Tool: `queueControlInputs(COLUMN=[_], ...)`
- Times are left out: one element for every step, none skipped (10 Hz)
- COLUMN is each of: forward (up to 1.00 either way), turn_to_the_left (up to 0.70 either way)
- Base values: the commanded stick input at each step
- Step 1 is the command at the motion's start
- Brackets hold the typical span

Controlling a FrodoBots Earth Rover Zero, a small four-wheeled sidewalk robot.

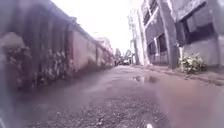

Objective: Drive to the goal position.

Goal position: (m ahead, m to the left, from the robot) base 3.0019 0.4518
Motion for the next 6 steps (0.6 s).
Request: queueControlInputs(forward=[0.60, 0.60, 0.60, 0.60, 0.60, 0.60], turn_to_the_left=[0.00, 0.00, 0.00, 0.00, 0.00, 0.00])
